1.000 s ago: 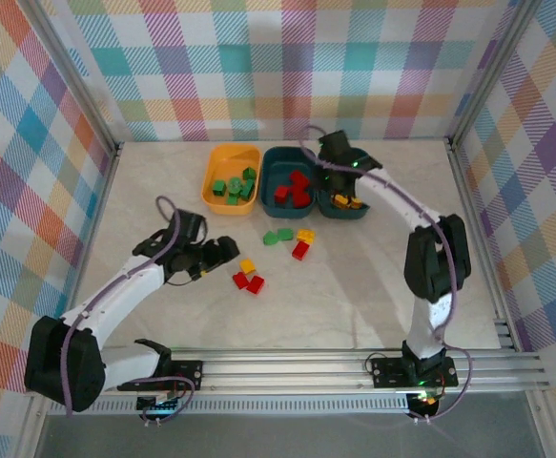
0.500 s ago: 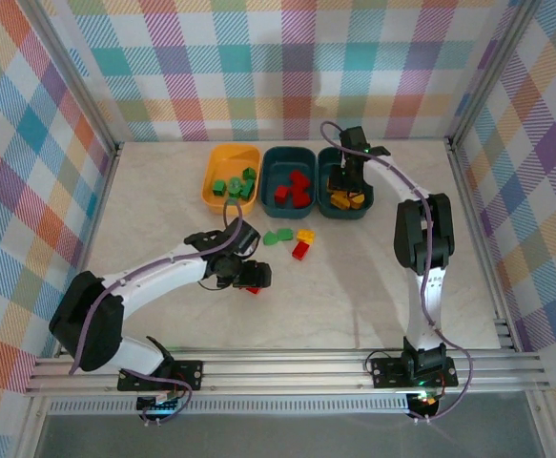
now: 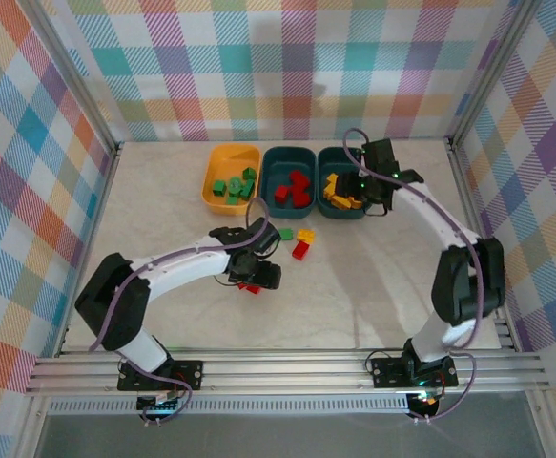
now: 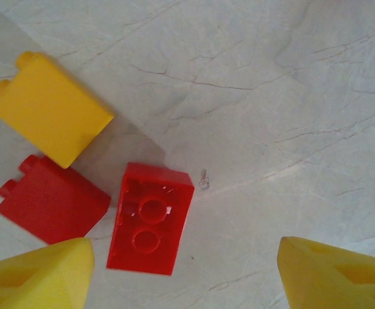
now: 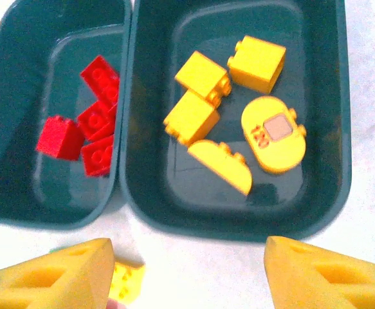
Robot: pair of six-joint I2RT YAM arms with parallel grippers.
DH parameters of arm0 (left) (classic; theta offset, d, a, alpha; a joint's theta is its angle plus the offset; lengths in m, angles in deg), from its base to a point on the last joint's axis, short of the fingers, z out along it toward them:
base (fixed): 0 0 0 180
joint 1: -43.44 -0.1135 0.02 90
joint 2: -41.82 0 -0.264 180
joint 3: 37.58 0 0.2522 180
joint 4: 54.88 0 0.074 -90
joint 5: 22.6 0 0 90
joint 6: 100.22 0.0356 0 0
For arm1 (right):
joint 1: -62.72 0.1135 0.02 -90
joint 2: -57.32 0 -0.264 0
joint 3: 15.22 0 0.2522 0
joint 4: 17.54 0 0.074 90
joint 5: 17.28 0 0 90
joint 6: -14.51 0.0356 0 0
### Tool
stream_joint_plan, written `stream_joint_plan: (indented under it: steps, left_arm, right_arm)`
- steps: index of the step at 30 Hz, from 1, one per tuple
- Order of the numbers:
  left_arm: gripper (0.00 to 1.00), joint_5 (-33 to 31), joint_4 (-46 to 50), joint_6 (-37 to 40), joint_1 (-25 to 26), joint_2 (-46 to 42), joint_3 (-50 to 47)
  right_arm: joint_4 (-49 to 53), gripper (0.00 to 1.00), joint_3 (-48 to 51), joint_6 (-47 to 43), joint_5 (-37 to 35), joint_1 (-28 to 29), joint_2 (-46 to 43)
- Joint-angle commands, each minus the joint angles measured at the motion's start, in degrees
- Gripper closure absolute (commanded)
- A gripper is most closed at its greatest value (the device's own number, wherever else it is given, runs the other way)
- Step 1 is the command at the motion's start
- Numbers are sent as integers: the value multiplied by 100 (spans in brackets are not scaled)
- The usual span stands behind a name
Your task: Sort the legos into containers by color
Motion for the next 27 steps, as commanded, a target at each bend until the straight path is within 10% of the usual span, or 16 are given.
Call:
stream_joint_plan:
  steps: [1,27]
  left_arm:
    - [27,-397,291,193,182,219,176]
    - [36,-225,-16,45,603,1122,572]
  right_arm:
    - [-437,37,720,392,373,69,-347]
    - [-514,36,1926,506,414,69,-1145]
